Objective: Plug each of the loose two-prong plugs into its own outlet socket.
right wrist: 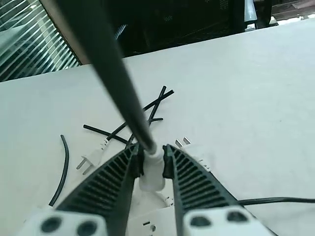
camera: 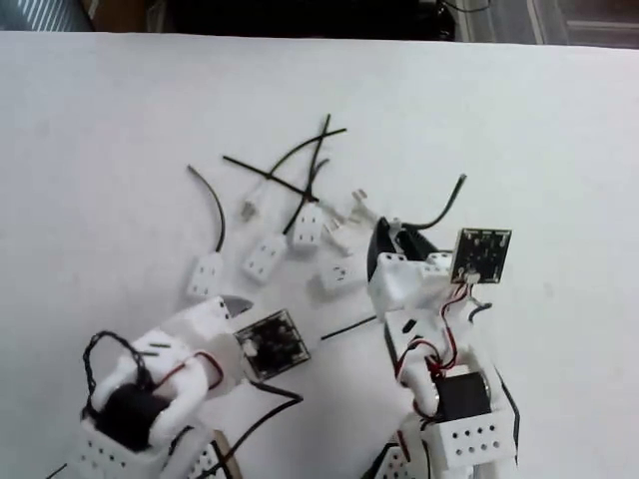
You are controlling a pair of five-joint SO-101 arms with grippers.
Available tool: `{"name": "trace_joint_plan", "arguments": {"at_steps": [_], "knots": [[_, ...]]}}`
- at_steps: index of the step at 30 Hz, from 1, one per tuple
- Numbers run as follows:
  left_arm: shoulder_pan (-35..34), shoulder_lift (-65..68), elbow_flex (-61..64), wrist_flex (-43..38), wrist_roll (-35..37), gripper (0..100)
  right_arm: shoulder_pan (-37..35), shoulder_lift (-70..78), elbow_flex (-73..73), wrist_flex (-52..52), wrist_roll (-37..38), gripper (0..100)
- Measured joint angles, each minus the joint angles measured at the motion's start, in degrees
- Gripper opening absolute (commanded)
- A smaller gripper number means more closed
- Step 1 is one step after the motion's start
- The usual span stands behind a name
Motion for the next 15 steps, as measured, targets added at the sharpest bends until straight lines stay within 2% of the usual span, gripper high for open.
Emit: {"name": "trace_joint_plan", "arguments": {"at_steps": [6,15], "knots": [[0.18,17.58,-3.69,-3.16,-1.14,26,0.00,0.00,0.53,0.00,0.00,1.7],[8.26,37.71,-12.40,-3.60,0.97,26,0.00,0.00,0.88,0.00,0.00,1.7]]}}
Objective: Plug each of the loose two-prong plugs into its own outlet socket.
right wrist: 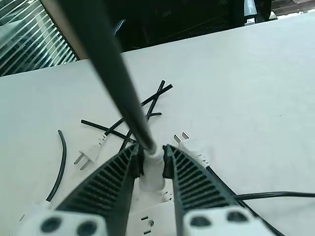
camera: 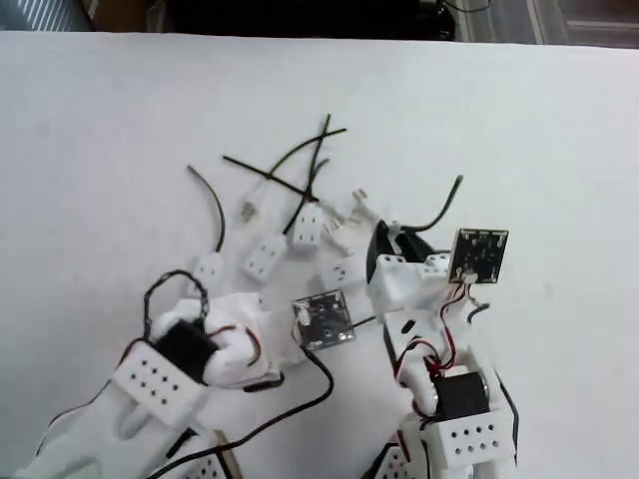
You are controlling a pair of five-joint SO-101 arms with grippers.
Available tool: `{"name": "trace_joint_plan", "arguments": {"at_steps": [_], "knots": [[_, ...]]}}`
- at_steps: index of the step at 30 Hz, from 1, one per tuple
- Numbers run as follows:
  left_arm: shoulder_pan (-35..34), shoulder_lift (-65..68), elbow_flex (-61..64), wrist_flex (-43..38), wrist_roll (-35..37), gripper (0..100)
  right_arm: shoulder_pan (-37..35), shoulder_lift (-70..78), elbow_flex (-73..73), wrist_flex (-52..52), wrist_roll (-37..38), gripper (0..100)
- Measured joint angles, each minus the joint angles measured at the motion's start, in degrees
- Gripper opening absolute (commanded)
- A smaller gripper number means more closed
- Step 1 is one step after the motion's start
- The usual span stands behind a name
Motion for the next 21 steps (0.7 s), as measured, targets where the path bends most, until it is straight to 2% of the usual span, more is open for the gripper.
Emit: {"name": "trace_joint_plan", "arguments": {"at_steps": [7,13,21], "knots": [[-0.35,11.69,0.00,-9.93,2.37,26,1.76,0.00,0.00,-0.18,0.00,1.7],[-9.85,17.41,0.00,-18.90,3.96,26,3.08,0.00,0.00,-0.18,0.00,1.7],[-19.60,20.57,-5.63,-19.87,3.96,26,3.16,0.00,0.00,-0.18,0.00,1.7]]}}
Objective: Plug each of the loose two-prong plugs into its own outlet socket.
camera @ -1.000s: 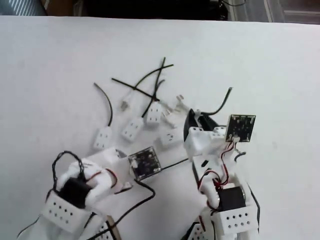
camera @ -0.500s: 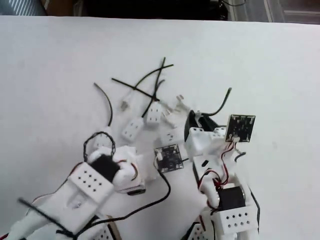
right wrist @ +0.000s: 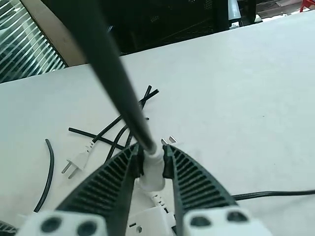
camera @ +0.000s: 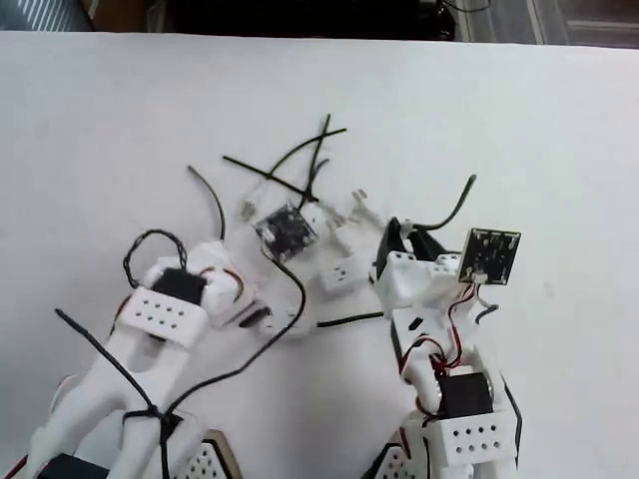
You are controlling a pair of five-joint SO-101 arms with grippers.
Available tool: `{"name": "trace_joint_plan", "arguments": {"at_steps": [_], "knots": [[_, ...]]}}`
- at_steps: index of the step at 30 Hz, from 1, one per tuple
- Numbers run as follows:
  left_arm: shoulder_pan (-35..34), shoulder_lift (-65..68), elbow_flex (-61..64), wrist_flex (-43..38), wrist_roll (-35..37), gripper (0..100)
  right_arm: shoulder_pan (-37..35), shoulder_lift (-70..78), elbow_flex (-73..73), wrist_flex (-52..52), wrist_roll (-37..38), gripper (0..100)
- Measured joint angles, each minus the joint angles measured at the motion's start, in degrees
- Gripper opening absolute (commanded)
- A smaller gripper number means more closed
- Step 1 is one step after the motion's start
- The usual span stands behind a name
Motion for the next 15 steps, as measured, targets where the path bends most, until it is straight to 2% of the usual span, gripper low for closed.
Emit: {"name": "trace_joint_plan", "arguments": {"at_steps": [5,10,15], "knots": [[0.35,0.00,-3.08,4.57,-5.19,26,0.00,0.00,0.00,0.00,0.00,1.7],[6.07,0.00,-5.63,11.69,-9.49,28,0.00,0.00,0.00,0.00,0.00,1.7],[11.78,0.53,-5.27,12.40,-10.11,32,0.09,0.00,0.00,0.00,0.00,1.7]]}}
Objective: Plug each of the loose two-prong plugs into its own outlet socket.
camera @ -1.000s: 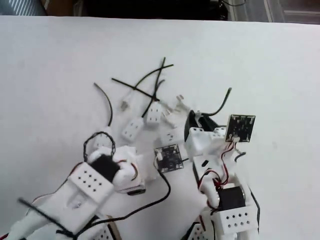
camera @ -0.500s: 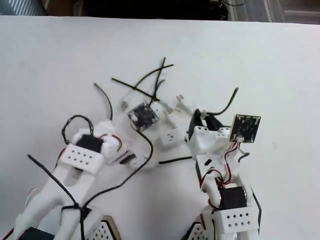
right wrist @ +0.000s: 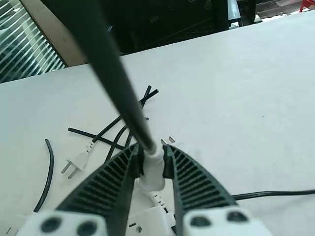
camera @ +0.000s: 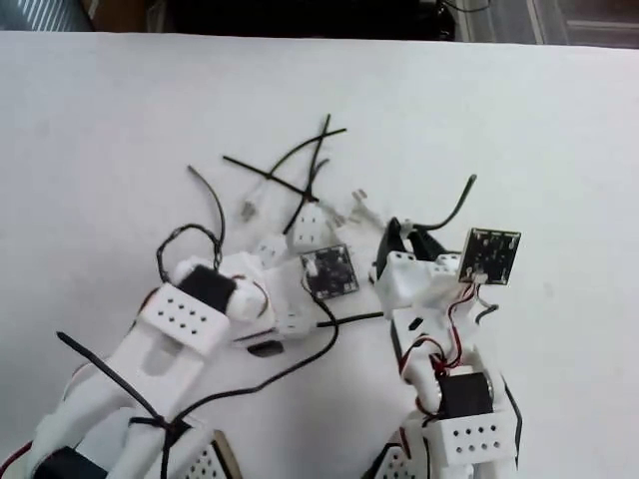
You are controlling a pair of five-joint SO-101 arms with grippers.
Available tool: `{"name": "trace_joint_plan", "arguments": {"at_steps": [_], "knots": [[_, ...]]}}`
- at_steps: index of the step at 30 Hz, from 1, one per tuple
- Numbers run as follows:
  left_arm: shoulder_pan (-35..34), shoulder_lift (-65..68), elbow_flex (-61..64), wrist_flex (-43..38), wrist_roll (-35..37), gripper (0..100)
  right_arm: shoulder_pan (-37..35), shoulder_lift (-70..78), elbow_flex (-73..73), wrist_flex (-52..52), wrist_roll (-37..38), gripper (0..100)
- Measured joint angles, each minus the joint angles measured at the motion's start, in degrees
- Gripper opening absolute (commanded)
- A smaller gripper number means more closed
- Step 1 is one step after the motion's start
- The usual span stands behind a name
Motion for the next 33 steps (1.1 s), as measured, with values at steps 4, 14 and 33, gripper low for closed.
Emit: {"name": "trace_joint_plan", "arguments": {"at_steps": [4,14,33], "knots": [[0.88,3.08,0.53,-4.04,0.00,32,0.44,0.00,0.00,0.00,0.00,1.7],[0.97,25.58,-10.02,-6.51,0.00,31,0.44,0.00,0.00,0.00,0.00,1.7],[0.97,33.76,-17.67,-5.01,26.99,5,2.02,0.00,0.00,0.00,0.00,1.7]]}}
